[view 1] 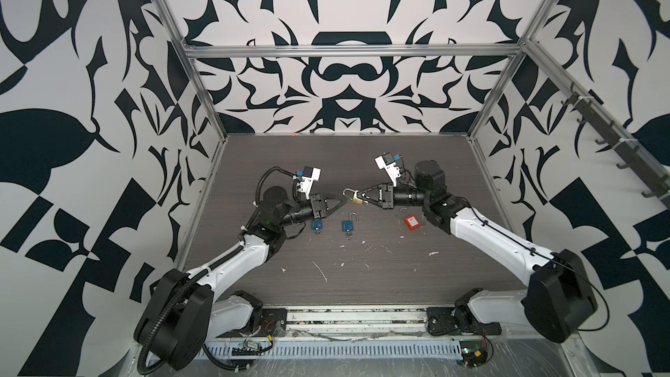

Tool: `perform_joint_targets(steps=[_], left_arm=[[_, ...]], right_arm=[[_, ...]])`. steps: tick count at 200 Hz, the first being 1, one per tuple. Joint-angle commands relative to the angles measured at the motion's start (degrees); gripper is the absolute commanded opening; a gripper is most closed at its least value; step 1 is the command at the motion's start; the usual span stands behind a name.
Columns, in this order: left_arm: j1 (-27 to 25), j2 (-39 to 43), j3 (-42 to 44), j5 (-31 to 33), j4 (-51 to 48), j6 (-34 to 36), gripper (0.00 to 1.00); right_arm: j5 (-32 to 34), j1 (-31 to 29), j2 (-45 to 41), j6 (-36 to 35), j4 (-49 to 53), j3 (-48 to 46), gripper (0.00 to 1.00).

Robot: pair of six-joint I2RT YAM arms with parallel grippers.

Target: Lock with the key

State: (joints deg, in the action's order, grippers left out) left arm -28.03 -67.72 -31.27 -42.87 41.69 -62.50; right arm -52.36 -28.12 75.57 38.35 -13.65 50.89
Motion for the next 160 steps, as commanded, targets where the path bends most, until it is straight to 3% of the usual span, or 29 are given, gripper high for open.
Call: perform_joint_targets(steps=[1,57,160], left_arm=[[-0.1,2.3,0.6,0.8,-3.2,3.0,0.26],[0.0,2.8,-0.4,1.2,-5.9,4.6,0.43],[-0.1,0.8,-1.5,1.0,-5.6,4.8,0.36]], right_arm=[[-1.9,0.0,-1.4,1.1,-3.3,0.7,0.00],[-3.0,0.0,-2.8,2.7,-6.5,-1.2,0.00],[-4.2,-1.5,-2.4,2.3,-5.2,-1.6,0.00]])
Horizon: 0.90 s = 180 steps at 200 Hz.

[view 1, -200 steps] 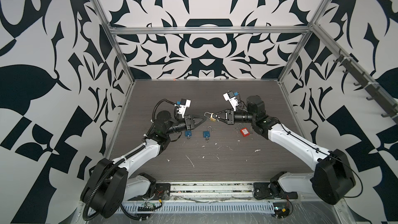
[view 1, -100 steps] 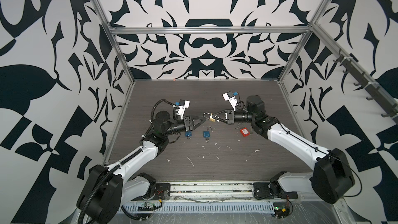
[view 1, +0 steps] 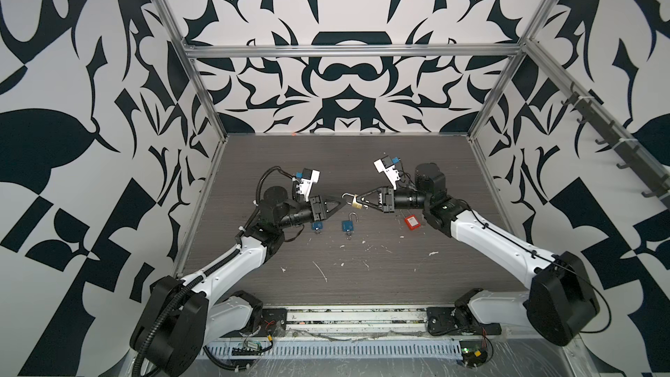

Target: Lock with the key

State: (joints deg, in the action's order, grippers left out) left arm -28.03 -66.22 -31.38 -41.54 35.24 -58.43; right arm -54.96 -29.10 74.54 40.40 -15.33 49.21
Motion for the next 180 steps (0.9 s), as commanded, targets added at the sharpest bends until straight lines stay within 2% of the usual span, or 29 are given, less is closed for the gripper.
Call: perform_joint_targets(steps=[1,52,118,170,180], left_arm=[[-0.1,-0.7,-1.4,-0.4,0.8,0.7,0.36],[-0.1,-1.2,-1.4,-0.6,2.0,0.1,0.29],[-0.1,-1.1,-1.4,-0.8,2.7,-0.5,0.28],[-0.1,-1.6,-1.4,-0.6,2.6,-0.8,0.20],[-0.2,-1.7,-1.3,-0.5,2.8,-0.8,0.16]], right_arm=[[-1.6,-0.5,-1.4,0.3,-3.5,0.1,0.00],[-1.9,-0.7,-0.3,-0.6,-2.3,0.5,0.00],[-2.7,-0.7,2.2,-0.9,-2.1,0.9,0.00],[-2.8,-0.7,2.4,-1.0,-2.1,0.7,0.00],[-2.8,-0.7,2.3,-1.0,-2.2,0.7,0.00]])
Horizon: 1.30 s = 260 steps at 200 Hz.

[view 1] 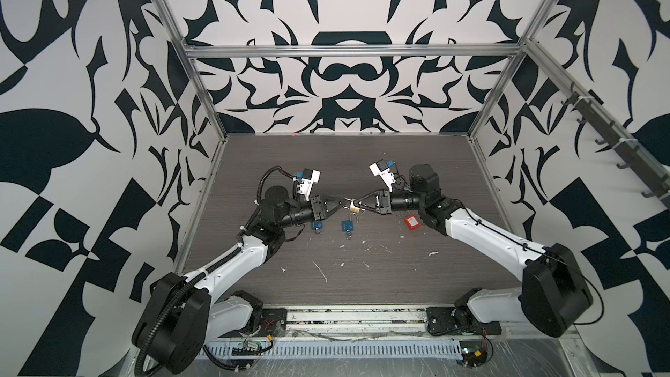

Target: Lock with the key

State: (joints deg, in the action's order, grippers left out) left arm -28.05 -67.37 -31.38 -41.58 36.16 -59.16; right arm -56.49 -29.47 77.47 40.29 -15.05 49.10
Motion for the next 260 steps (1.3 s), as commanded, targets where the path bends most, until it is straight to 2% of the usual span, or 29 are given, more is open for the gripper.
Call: perform_joint_targets(steps=[1,39,63,96,128,177,211,260], left_arm=[[-0.1,-0.6,-1.3,-0.4,1.9,-0.1,0.15],[-0.2,-0.8,-1.4,-0.6,2.7,-0.5,0.00],[-0.2,-1.0,-1.5,-0.9,2.8,-0.3,0.00],[-0.6,-1.0,-1.2,-1.0,2.9,0.2,0.00],[-0.8,-0.9,-0.8,-1.1,3.4,0.6,0.00],[-1.9,-3.1,-1.2,-2.6,7.0,-0.8,0.00],[-3.8,-5.1,-1.9,-4.0,9.7,-1.8,0.00],[-8.0,-7.1,-2.6,-4.6,11.7,-1.8,0.00]], right_arm=[[-1.3,-0.3,-0.6,-1.0,-2.4,0.7,0.00],[-1.7,-0.4,-0.4,-0.8,-2.9,0.7,0.00],[-2.7,-0.4,0.7,2.9,-8.1,-0.1,0.00],[-4.8,-0.5,4.1,13.5,-22.9,-1.7,0.00],[-5.2,-0.5,5.8,17.9,-28.5,-1.8,0.00],[-3.5,-1.9,5.7,13.2,-22.3,0.3,0.00],[-0.1,-4.2,5.8,4.6,-12.7,3.8,0.00],[2.8,-4.8,9.0,2.6,-13.0,7.5,0.00]])
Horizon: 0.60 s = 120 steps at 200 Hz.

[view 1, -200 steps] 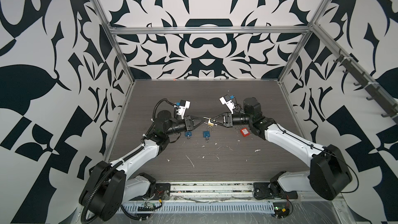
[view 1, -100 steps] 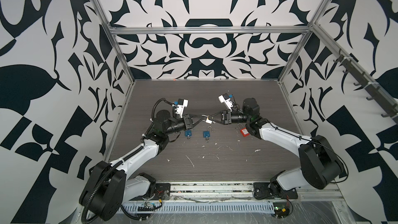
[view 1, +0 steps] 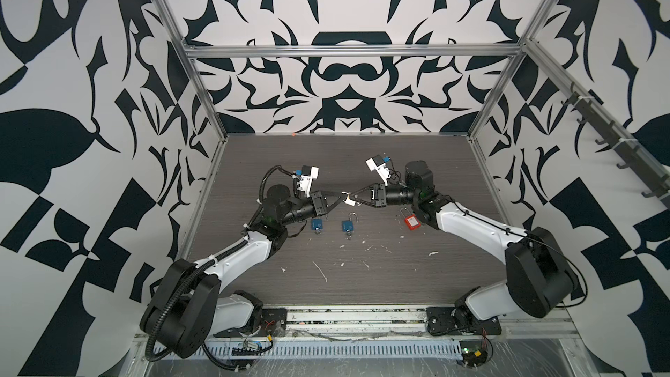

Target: Lock with the key

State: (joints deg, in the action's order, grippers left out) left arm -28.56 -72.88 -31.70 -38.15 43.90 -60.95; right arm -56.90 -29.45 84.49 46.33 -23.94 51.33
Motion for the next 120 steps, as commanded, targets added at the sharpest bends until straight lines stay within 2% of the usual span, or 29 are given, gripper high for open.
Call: perform_joint_targets(steps=[1,30,55,67,88,100,120], left_arm=[[-7.6,-1.6,-2.3,-8.1,4.0,0.0,0.00],[-7.7,-0.6,-0.7,-5.8,3.4,0.0,0.00],[-6.2,4.0,1.5,-1.1,0.2,1.0,0.00],[-4.5,5.2,3.6,2.1,0.2,0.2,0.00],[-1.0,6.0,6.9,4.9,4.4,-2.4,0.00],[0.4,5.6,7.9,5.0,7.3,-4.0,0.00],[1.2,4.8,8.1,4.8,9.1,-4.8,0.00]], right_arm=[[3.2,-4.8,2.0,-3.4,-4.1,5.3,0.00],[4.3,-4.7,2.6,-3.2,-4.7,5.8,0.00],[5.3,-3.0,1.4,-2.5,-4.2,4.5,0.00],[5.3,-1.9,0.6,-0.9,-5.5,3.3,0.19],[4.7,-0.1,-0.7,3.4,-9.5,0.3,0.39],[4.5,0.8,-1.2,5.9,-11.8,-1.5,0.44],[3.3,2.0,-2.0,7.3,-13.3,-4.0,0.46]])
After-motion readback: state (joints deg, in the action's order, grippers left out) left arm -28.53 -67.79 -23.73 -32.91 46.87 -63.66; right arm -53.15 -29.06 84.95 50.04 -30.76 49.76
